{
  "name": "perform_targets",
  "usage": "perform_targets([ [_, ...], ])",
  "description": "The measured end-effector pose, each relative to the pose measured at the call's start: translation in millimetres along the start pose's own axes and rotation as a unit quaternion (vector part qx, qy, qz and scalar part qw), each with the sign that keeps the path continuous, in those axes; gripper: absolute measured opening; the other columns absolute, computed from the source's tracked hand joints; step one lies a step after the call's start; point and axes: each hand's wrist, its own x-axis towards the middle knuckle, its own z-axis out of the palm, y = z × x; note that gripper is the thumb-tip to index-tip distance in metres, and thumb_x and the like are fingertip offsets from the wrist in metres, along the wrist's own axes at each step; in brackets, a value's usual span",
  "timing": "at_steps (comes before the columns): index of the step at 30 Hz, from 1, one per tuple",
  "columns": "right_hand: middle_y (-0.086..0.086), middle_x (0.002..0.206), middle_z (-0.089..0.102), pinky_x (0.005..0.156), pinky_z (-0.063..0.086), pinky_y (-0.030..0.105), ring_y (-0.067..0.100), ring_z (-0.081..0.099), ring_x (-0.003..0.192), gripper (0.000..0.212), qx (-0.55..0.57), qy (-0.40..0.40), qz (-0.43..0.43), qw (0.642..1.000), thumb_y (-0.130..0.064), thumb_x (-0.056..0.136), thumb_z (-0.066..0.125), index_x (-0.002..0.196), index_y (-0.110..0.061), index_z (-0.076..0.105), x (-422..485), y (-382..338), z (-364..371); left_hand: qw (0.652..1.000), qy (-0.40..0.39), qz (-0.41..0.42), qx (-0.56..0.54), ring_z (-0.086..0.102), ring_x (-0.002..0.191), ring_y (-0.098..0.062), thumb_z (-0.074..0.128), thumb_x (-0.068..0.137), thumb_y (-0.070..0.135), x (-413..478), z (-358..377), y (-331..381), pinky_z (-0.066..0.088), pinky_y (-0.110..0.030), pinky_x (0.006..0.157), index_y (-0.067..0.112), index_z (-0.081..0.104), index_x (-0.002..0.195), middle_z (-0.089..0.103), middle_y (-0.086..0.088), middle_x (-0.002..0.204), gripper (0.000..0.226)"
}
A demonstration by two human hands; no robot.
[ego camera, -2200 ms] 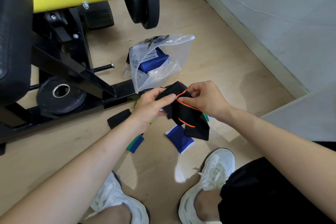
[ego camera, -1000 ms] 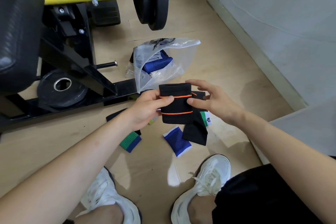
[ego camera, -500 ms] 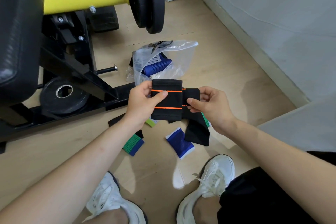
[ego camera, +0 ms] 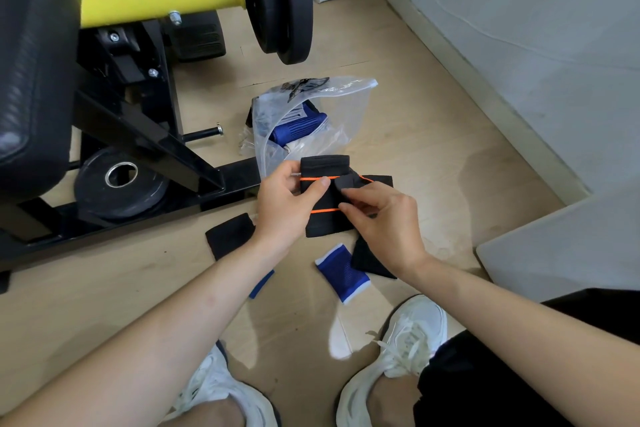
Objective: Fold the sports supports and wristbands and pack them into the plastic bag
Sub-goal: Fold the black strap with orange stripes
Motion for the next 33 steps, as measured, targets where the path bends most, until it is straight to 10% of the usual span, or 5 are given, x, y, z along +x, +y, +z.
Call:
perform_targets([
  [8, 0.002, 0.098, 0.058, 0.085, 0.045, 0.024, 0.019, 0.057, 0.092, 0.029, -0.045, -0.084, -0.125, 0.988, -0.020, 0.089, 0.066, 0.117, -0.014, 0.073, -4, 14, 1, 0.997, -0.036, -0.048, -0.057, 0.074, 0.095, -0.020, 0.067, 0.095, 0.010, 2, -6, -6, 0.061, -0.039, 0.080, 0.013, 0.064, 0.110, 0.078, -0.004, 0.097, 0.015],
  [12, 0.001, 0.109, 0.060, 0.080, 0.051, 0.017, 0.012, 0.062, 0.091, 0.024, 0.061, -0.043, 0.017, 0.997, -0.006, 0.087, 0.071, 0.108, -0.016, 0.075, -4, 22, 2, 0.993, -0.049, -0.082, -0.074, 0.074, 0.098, -0.023, 0.066, 0.096, 0.012, 2, -7, -21, 0.062, -0.035, 0.079, 0.011, 0.064, 0.116, 0.078, -0.006, 0.102, 0.020],
  [21, -0.001, 0.093, 0.070, 0.076, 0.052, 0.024, 0.015, 0.066, 0.080, 0.024, -0.011, -0.259, 0.102, 0.960, -0.008, 0.083, 0.075, 0.104, -0.020, 0.078, -3, 78, 5, 0.984, -0.086, -0.153, 0.004, 0.071, 0.089, -0.016, 0.082, 0.082, 0.016, -3, -7, -79, 0.055, -0.024, 0.074, 0.016, 0.070, 0.102, 0.075, -0.001, 0.095, 0.023],
  [27, 0.000, 0.082, 0.065, 0.070, 0.051, 0.024, 0.018, 0.060, 0.077, 0.015, -0.039, -0.096, 0.297, 0.949, -0.017, 0.085, 0.075, 0.099, -0.013, 0.073, 80, 161, -6, 0.983, -0.074, -0.163, 0.039, 0.069, 0.081, -0.010, 0.077, 0.086, 0.010, 4, -9, -104, 0.052, -0.024, 0.074, 0.018, 0.072, 0.096, 0.074, 0.004, 0.087, 0.014],
  [33, 0.002, 0.093, 0.060, 0.087, 0.054, 0.040, 0.023, 0.060, 0.090, 0.044, 0.004, -0.168, 0.378, 0.911, -0.016, 0.088, 0.074, 0.127, -0.007, 0.057, 125, 216, 33, 0.984, -0.051, -0.170, 0.018, 0.069, 0.079, -0.008, 0.077, 0.086, 0.010, 19, -9, -114, 0.054, -0.028, 0.079, 0.020, 0.071, 0.093, 0.073, 0.007, 0.082, 0.013],
])
